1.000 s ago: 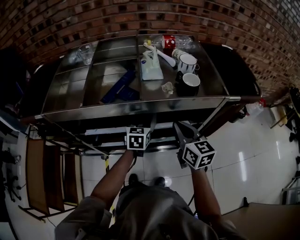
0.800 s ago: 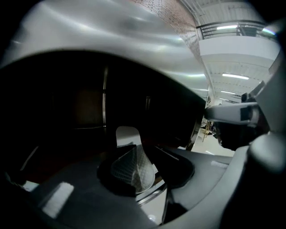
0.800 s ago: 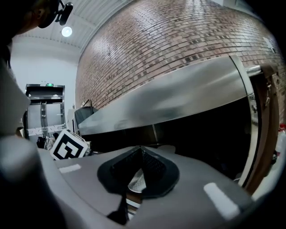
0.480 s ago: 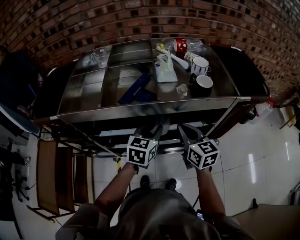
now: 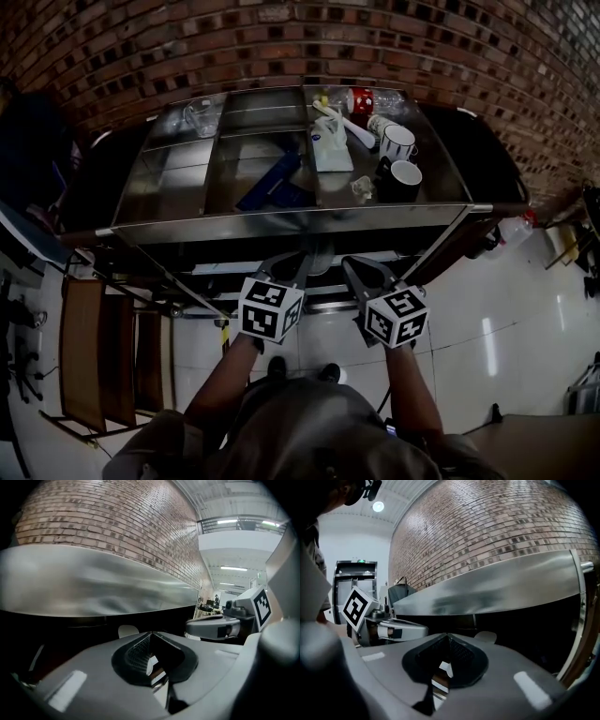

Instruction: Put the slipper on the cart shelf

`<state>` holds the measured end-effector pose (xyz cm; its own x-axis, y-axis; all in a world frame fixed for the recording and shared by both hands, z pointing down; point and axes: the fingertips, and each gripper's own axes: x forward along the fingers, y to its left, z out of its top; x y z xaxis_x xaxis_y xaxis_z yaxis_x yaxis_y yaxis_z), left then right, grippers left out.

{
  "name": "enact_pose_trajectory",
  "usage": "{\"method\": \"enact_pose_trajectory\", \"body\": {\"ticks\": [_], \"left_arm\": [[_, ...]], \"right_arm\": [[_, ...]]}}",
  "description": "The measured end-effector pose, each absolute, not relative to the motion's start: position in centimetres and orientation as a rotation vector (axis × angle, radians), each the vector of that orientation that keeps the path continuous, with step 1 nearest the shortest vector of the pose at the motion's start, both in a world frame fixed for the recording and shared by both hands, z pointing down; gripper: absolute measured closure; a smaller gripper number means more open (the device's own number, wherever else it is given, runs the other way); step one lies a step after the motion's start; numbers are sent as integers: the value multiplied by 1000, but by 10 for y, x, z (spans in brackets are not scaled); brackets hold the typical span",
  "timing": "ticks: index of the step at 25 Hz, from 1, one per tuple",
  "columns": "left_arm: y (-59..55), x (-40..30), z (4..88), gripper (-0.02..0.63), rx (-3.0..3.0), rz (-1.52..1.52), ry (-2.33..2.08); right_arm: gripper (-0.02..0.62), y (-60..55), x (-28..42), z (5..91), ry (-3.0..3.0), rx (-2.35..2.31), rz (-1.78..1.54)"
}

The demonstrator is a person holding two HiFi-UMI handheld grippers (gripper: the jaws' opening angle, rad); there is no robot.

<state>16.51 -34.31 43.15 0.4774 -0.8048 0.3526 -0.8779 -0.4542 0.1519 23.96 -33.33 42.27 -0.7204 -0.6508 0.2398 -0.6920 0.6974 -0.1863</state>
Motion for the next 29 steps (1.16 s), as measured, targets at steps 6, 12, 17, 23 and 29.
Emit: {"method": "enact_pose_trajectory", "body": {"ticks": [6, 12, 17, 23, 29], "left_arm": [[-344, 169, 430, 598, 2437, 335, -1402], [-344, 173, 435, 598, 2449, 350, -1366], [-346, 174, 436, 598, 2453, 351, -1359], [-348, 176, 433, 598, 2464, 353, -1350], [-350, 179, 436, 598, 2464, 361, -1340]], "right_arm": [[595, -334, 238, 410, -2762, 1092, 352], [595, -337, 238, 408, -2767, 1089, 341], [595, -342, 238, 404, -2775, 1099, 332], [595, -344, 240, 403, -2776, 1107, 335], [595, -346, 240, 405, -2773, 1095, 335]]}}
